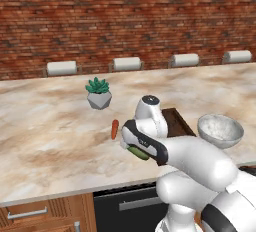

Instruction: Place the two vegetables and bowl onto the tray for setting up a vegetable dip station.

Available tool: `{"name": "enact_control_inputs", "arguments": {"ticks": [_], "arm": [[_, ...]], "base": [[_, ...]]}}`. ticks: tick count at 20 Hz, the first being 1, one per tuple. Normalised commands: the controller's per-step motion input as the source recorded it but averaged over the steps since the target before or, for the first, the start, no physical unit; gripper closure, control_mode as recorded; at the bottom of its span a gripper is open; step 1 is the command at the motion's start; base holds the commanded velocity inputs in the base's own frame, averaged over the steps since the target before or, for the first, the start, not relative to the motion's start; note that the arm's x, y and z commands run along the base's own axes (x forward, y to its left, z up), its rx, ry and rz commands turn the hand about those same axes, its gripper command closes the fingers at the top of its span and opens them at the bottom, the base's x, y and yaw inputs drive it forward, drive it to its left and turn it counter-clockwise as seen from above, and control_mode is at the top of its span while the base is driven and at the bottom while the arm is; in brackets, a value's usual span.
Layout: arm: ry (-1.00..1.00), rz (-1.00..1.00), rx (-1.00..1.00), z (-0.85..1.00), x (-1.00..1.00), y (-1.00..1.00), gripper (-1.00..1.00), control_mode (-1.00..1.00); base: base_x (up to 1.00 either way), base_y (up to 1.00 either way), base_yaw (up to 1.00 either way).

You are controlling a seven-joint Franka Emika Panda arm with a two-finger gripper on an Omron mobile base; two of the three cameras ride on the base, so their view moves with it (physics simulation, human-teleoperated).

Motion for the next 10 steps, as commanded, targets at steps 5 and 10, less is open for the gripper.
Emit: {"name": "enact_control_inputs", "arguments": {"ticks": [5, 10], "arm": [[0.0, 0.0, 0.0, -0.28, 0.38, 0.0, -1.0, -1.0], [0.0, 0.01, 0.0, -0.33, 0.33, 0.0, -1.0, -1.0]], "base": [[0.0, 0.0, 0.0], [0.0, 0.0, 0.0]]}}
